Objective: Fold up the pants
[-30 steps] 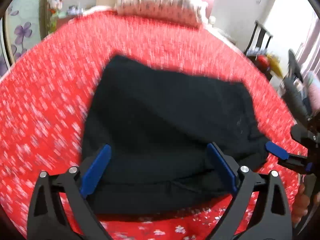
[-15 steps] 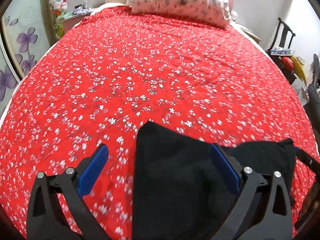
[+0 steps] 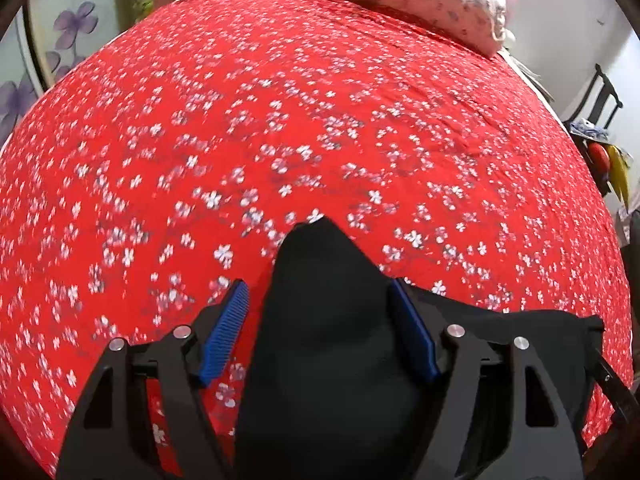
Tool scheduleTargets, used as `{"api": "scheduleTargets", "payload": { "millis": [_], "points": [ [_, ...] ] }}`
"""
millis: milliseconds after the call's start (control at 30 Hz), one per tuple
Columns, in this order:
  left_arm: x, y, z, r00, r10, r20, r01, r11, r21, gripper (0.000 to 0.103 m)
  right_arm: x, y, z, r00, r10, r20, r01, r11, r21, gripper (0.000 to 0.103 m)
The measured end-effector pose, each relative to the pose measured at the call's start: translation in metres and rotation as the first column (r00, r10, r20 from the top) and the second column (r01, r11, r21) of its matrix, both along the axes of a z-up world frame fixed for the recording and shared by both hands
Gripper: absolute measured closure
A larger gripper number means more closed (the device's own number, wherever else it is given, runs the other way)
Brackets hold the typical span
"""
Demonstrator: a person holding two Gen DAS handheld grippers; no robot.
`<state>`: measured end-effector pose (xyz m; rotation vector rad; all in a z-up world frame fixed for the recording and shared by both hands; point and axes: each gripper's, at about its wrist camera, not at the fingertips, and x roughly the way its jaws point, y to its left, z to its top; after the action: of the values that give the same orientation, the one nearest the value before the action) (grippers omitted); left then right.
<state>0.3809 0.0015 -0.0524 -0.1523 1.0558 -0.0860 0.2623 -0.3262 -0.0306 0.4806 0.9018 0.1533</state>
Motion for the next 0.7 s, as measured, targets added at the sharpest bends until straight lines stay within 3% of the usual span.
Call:
{"api": "scheduleTargets", "payload": {
  "millis": [100, 200, 300, 333, 400, 433, 500, 567, 633, 667, 700],
  "points": [
    [-0.005, 0.004, 0.001, 0.998, 0.066, 0.020, -0.066, 0.998, -0.008, 0.031, -0.001, -0.003, -0.005, 0.999, -0.048, -0.017, 0.049, 0.998, 0.045, 0.067],
    [-0.011, 0.026, -0.001, 0.987, 0.161, 0.012, -0.158, 0.975, -0.155, 0.033, -0.007, -0.003, -0.005, 0.997, -0.076, -0.004, 0.076, 0.995, 0.065, 0.068],
    [-0.022, 0.027, 0.014, 0.993, 0.083, 0.081, -0.064, 0.975, -0.211, 0.038, -0.013, -0.005, -0.002, 0.997, -0.065, 0.041, 0.061, 0.994, 0.088, 0.069],
    [-0.028, 0.027, 0.024, 0.991, 0.049, 0.124, -0.021, 0.975, -0.222, 0.032, -0.015, -0.008, 0.000, 0.997, -0.062, 0.055, 0.056, 0.992, 0.110, 0.069],
    [-0.039, 0.031, 0.037, 0.984, 0.007, 0.176, 0.039, 0.966, -0.257, 0.018, -0.018, -0.012, 0.005, 0.994, -0.067, 0.083, 0.056, 0.990, 0.133, 0.083],
    [-0.044, 0.031, 0.043, 0.980, -0.023, 0.199, 0.078, 0.958, -0.274, 0.012, -0.020, -0.015, 0.010, 0.992, -0.075, 0.101, 0.062, 0.990, 0.130, 0.083],
    [-0.048, 0.022, 0.046, 0.974, -0.084, 0.209, 0.138, 0.956, -0.259, 0.010, -0.017, -0.017, 0.012, 0.992, -0.079, 0.095, 0.069, 0.992, 0.101, 0.083],
    [-0.050, 0.007, 0.045, 0.969, -0.139, 0.204, 0.176, 0.969, -0.175, 0.010, -0.015, -0.014, 0.011, 0.997, -0.054, 0.055, 0.051, 0.997, 0.052, 0.083],
    [-0.050, -0.003, 0.041, 0.965, -0.174, 0.194, 0.200, 0.972, -0.125, 0.010, -0.020, -0.013, 0.020, 0.996, -0.050, 0.071, 0.047, 0.998, 0.041, 0.082],
    [-0.052, -0.003, 0.041, 0.965, -0.179, 0.193, 0.204, 0.972, -0.119, 0.010, -0.023, -0.013, 0.025, 0.995, -0.053, 0.087, 0.050, 0.998, 0.046, 0.072],
    [-0.054, -0.003, 0.042, 0.964, -0.180, 0.196, 0.209, 0.969, -0.134, 0.010, -0.026, -0.014, 0.030, 0.993, -0.055, 0.108, 0.048, 0.997, 0.062, 0.053]
  ]
}}
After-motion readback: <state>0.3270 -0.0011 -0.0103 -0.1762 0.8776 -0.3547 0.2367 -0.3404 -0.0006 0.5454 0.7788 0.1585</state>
